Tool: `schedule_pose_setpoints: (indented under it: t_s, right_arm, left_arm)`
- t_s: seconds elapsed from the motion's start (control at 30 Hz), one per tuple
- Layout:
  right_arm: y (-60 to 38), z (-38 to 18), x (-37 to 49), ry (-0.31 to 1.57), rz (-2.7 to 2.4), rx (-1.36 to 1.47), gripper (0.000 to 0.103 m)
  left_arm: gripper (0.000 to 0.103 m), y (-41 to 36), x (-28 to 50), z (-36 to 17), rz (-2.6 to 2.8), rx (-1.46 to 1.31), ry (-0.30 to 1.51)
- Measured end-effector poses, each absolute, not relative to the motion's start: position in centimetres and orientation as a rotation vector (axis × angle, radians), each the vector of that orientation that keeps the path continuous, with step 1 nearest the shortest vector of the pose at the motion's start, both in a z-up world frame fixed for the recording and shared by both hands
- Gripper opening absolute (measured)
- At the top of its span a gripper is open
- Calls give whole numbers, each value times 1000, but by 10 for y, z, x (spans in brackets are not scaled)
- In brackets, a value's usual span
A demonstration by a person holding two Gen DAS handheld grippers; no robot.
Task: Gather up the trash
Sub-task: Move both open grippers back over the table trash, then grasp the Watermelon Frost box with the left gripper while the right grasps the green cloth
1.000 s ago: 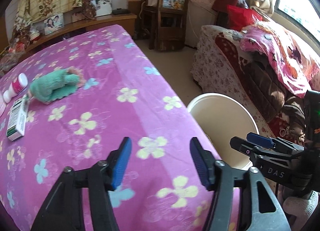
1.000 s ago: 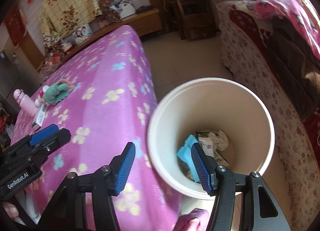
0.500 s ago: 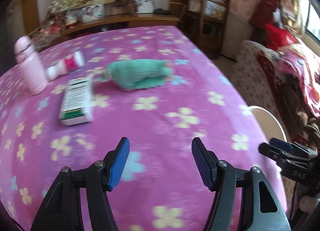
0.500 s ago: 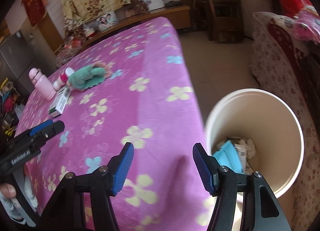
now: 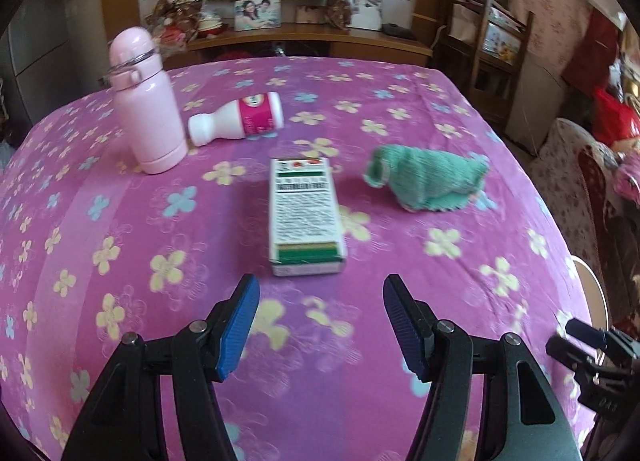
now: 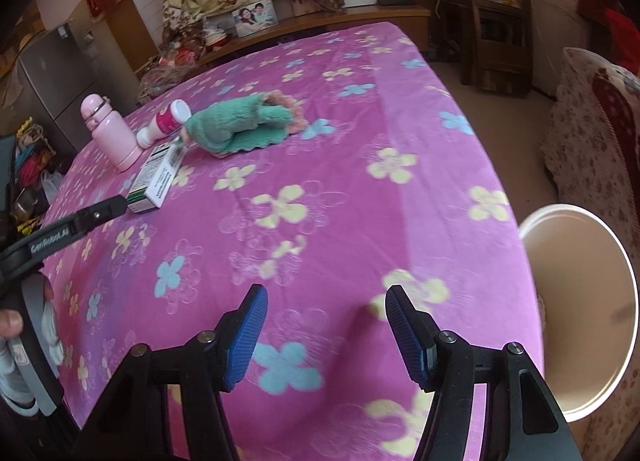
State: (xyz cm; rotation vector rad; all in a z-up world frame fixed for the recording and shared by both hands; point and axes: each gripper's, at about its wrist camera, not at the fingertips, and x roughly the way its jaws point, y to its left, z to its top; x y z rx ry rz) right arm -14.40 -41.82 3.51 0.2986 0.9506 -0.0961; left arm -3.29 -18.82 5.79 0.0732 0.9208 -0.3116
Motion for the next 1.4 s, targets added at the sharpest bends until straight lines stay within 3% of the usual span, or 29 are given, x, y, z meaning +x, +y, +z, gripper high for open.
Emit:
schedule_pose_setpoints:
  t_s: [1.07, 1.1, 1.17, 1.4]
  right_arm:
    - [-396, 30, -80, 964, -32, 292, 66]
    - [-396, 30, -80, 962, -31, 292, 66]
    - [-396, 31, -79, 958, -30, 288, 66]
    - [-402, 27, -68, 962, -21, 302, 70]
  left_arm:
    - [76, -209, 56, 14, -291, 115, 1038]
    - [72, -209, 56, 15, -290, 119, 1020]
    - [55, -207, 56, 17, -312, 109, 1001]
    - [54, -206, 56, 38, -360, 110, 936]
